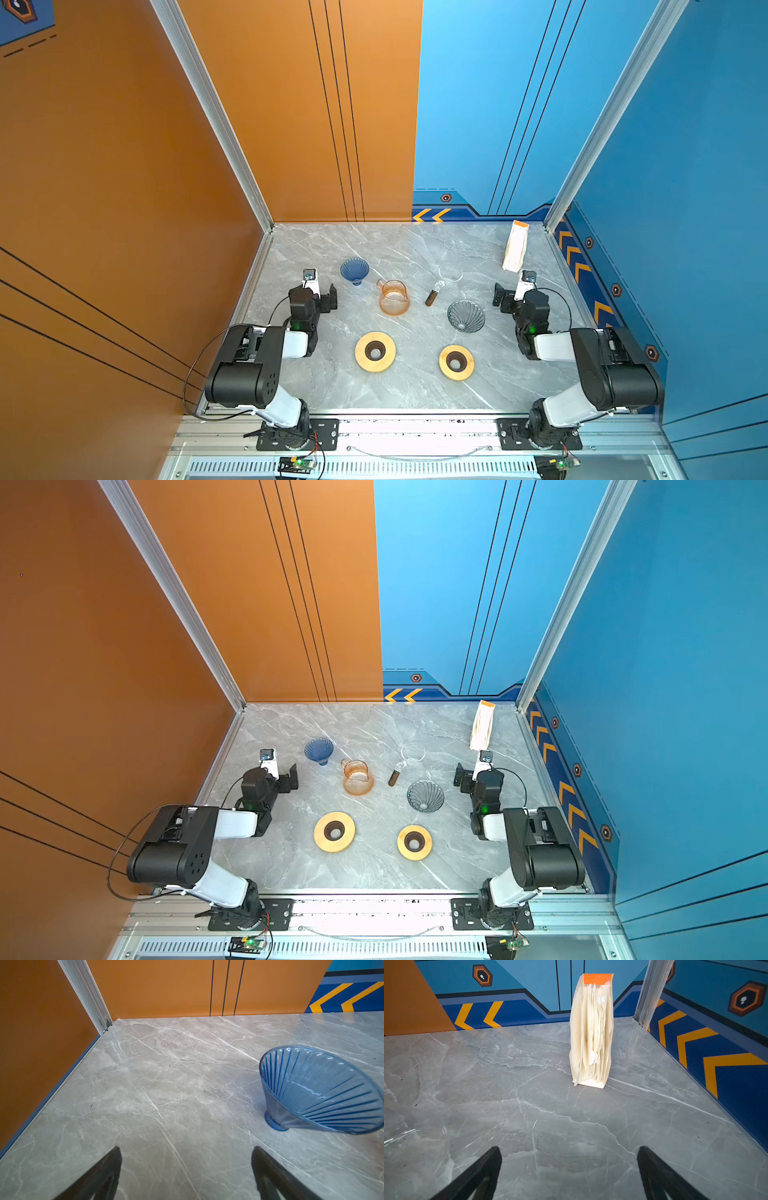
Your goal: Place the coffee filter in the dripper
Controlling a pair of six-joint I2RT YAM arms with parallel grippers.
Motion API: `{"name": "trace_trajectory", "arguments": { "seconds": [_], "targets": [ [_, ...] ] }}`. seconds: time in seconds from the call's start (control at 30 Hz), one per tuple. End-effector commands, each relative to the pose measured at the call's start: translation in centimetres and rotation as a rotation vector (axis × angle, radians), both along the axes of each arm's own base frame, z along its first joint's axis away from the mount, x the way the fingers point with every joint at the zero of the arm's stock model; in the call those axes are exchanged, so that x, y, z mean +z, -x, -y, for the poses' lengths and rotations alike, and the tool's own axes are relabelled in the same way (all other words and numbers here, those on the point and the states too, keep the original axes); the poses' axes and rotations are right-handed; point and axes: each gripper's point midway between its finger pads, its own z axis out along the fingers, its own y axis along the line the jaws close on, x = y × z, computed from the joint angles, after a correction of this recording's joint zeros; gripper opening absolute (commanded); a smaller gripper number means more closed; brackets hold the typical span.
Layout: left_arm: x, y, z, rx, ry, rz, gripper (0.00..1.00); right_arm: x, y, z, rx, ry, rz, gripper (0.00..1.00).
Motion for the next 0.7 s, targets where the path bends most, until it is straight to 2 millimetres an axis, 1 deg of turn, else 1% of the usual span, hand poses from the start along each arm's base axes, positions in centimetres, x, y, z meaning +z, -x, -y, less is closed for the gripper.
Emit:
{"name": "trace_trajectory", "arguments": {
  "seconds": [0.0, 0.67],
  "targets": [
    [-0.27, 0.18, 0.09, -0.016, -0.009, -0.002, 0.98, 0.00, -0.34, 0.02, 0.007, 0.013, -0.008, 1.00],
    [-0.24, 0.16, 0.00, -0.023, 0.009, 0.000, 0.98, 0.06, -0.35, 0.23, 0.016, -0.015, -0.003, 1.00]
  ]
}}
